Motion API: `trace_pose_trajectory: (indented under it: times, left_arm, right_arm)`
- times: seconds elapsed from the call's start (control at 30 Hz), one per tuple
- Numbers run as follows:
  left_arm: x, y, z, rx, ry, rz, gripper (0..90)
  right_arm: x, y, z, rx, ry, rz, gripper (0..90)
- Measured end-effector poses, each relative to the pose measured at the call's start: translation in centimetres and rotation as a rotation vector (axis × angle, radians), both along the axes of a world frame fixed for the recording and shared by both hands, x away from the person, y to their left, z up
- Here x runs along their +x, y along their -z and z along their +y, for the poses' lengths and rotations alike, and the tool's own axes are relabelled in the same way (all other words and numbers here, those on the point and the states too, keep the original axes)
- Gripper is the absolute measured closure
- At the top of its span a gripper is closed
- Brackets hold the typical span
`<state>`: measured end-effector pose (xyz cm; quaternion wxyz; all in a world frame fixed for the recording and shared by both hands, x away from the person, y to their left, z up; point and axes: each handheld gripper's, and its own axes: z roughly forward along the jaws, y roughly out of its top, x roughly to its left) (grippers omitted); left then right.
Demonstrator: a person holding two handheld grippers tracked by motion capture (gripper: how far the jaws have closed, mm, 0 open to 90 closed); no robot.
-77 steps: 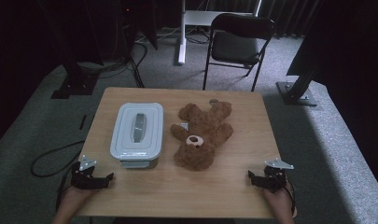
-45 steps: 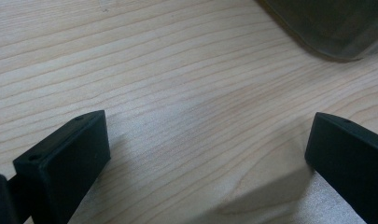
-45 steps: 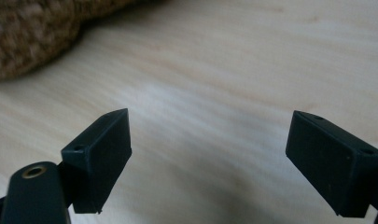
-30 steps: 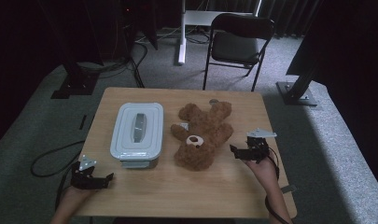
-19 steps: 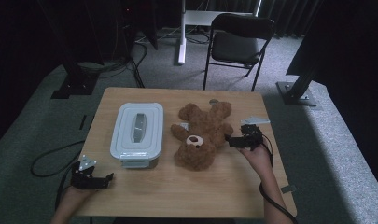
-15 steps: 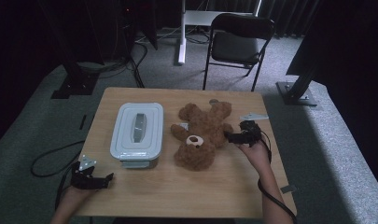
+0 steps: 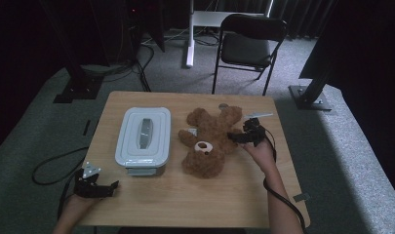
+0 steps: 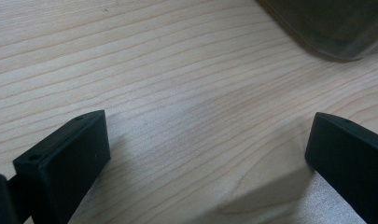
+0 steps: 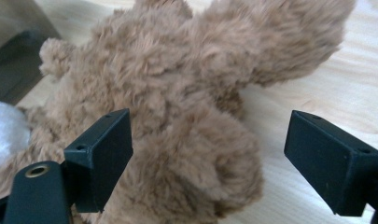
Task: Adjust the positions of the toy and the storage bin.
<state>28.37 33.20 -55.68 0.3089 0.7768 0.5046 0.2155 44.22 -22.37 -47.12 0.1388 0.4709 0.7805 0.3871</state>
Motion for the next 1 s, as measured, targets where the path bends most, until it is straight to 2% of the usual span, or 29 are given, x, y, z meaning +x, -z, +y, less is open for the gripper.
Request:
trace_pose_trajectory:
  times: [0.07, 0.17, 0.23, 0.3, 0.37, 0.47, 0.57, 0.73, 1.0]
  left_arm:
    - [0.0, 0.0, 0.0, 0.000, 0.000, 0.000, 0.6]
    - [0.0, 0.0, 0.0, 0.000, 0.000, 0.000, 0.6]
    - [0.0, 0.0, 0.0, 0.000, -0.001, 0.000, 0.6]
    - [0.0, 0.0, 0.0, 0.001, -0.002, 0.001, 0.6]
    - [0.0, 0.0, 0.0, 0.000, -0.004, 0.000, 0.6]
    - [0.0, 0.0, 0.0, 0.000, -0.005, 0.000, 0.6]
    - [0.0, 0.0, 0.0, 0.000, -0.005, 0.000, 0.6]
    - [0.0, 0.0, 0.0, 0.000, -0.005, 0.000, 0.6]
    - [0.0, 0.0, 0.0, 0.000, -0.005, 0.000, 0.6]
  right_arm:
    - [0.0, 0.5, -0.2, -0.005, -0.006, 0.022, 15.4]
    - [-0.3, 0.9, -0.8, 0.020, -0.025, 0.037, 25.5]
    - [-0.7, 1.0, -1.2, 0.031, -0.061, 0.036, 45.6]
    - [-1.2, 1.1, -1.3, 0.012, -0.086, 0.023, 58.0]
    - [-1.7, 1.1, -1.4, 0.003, -0.115, 0.018, 67.2]
    - [-2.6, 1.1, -1.5, -0.014, -0.132, -0.001, 75.1]
    - [-3.6, 1.1, -1.4, -0.028, -0.152, -0.016, 78.1]
    - [-5.4, 1.0, -1.6, 0.006, -0.165, -0.045, 80.7]
    - [-8.5, 0.7, -0.9, 0.031, -0.251, -0.057, 82.5]
